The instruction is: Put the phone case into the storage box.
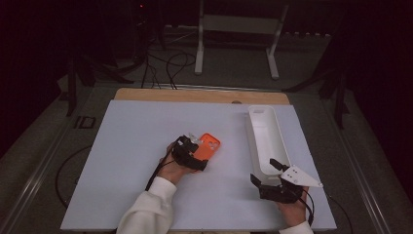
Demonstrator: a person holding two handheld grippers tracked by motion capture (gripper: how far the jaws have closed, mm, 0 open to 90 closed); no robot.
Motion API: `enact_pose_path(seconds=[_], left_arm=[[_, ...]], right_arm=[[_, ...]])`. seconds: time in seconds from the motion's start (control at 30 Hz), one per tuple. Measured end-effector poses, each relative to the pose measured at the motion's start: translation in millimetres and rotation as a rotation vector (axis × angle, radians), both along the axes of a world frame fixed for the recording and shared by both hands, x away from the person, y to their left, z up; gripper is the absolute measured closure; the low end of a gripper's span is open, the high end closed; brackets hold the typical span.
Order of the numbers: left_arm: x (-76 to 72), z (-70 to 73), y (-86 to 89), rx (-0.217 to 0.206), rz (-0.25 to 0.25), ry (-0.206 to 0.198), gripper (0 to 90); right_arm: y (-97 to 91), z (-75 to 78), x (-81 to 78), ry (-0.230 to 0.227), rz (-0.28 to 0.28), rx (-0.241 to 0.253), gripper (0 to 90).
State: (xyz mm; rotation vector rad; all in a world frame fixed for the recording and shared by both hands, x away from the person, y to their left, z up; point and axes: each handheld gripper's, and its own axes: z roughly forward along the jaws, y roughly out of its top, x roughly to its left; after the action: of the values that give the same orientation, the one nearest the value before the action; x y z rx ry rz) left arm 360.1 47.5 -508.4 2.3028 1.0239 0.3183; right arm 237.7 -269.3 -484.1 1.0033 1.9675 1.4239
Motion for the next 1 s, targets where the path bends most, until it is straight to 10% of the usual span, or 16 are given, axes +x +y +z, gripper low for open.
enact_pose_path(seconds=[1.0], left_arm=[[-18.7,45.3,23.0,-0.067,-0.007,-0.120,16.5]], right_arm=[[1.6,5.2,1.1,0.004,0.001,0.007,8.9]])
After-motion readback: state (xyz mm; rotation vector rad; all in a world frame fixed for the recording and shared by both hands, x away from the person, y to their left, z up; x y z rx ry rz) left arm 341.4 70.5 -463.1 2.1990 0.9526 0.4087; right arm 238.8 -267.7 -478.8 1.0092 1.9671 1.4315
